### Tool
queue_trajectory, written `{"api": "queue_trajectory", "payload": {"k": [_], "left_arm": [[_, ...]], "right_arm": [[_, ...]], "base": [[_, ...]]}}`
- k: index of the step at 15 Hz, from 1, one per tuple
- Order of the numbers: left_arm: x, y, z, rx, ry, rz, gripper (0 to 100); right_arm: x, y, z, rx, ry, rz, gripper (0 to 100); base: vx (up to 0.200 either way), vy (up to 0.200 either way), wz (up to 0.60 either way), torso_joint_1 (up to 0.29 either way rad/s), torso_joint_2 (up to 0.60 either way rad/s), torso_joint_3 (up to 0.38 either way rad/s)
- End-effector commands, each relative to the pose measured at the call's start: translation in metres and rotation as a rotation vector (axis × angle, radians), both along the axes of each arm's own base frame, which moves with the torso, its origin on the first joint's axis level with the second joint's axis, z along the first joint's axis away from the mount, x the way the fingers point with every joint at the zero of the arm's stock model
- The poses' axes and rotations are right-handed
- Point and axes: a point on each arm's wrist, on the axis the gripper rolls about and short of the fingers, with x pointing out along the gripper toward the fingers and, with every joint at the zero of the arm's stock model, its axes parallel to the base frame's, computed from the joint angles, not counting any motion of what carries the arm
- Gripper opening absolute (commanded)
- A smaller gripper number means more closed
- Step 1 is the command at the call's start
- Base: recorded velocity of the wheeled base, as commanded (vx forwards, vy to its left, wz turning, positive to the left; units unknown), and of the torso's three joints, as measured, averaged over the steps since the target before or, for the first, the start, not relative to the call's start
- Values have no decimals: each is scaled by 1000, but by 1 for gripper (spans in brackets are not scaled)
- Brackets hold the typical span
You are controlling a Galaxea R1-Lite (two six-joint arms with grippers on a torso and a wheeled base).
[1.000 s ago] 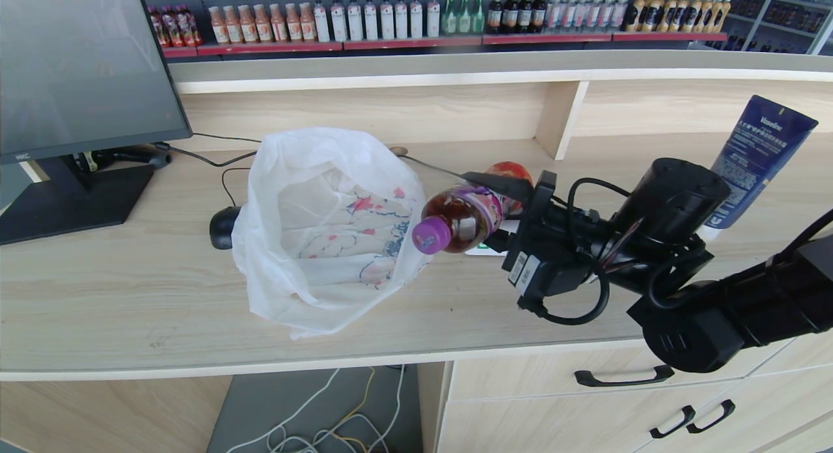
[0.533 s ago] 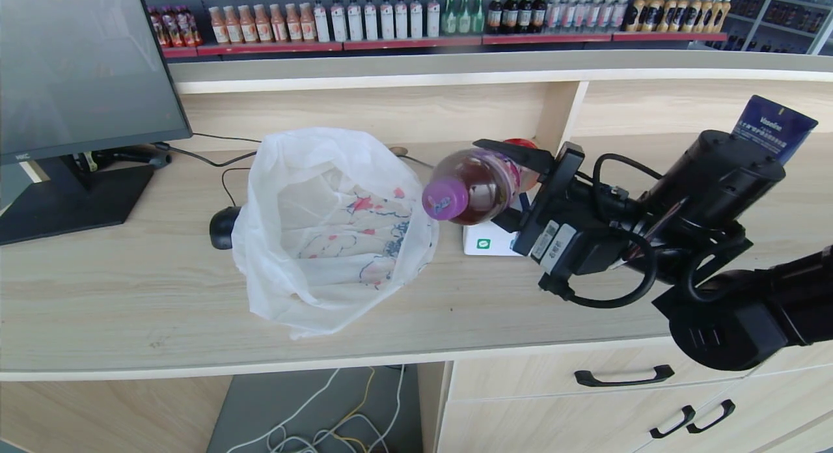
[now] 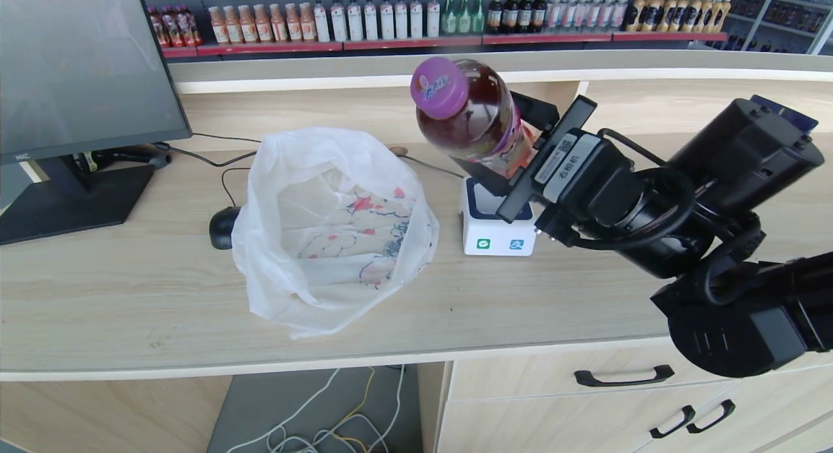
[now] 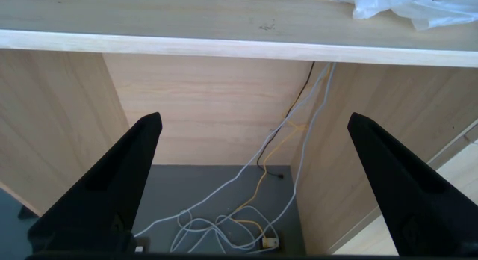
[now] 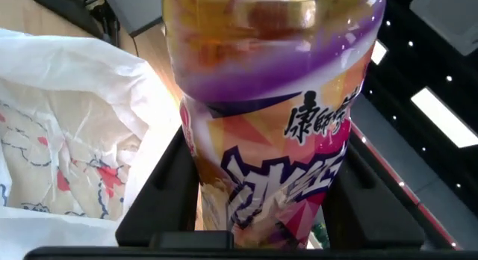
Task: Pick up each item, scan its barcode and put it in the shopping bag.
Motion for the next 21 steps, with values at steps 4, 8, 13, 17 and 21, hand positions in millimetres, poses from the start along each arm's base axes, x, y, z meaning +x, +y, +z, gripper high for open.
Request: {"api": "queue_trajectory", "payload": {"k": [4,8,13,17,21], "left_arm": [[0,0,0,0,1,0,100],[0,0,0,0,-1,0,100],[0,0,0,0,1,0,100],[0,0,0,0,1,0,100],[0,0,0,0,1,0,100]], "right_arm": [[-3,-5,10,209,161,-33,0],[-6,-13,20,430,328,-49,0],[-3,-20,22,698,503,-69,0],[3,-18,13,808,544,-76,0],[6,-17,9,822,546,-71,0]], "base": [[0,0,0,0,0,0],[0,0,0,0,0,0],[0,0,0,0,0,0],[0,0,0,0,0,0],[0,0,0,0,0,0]]}}
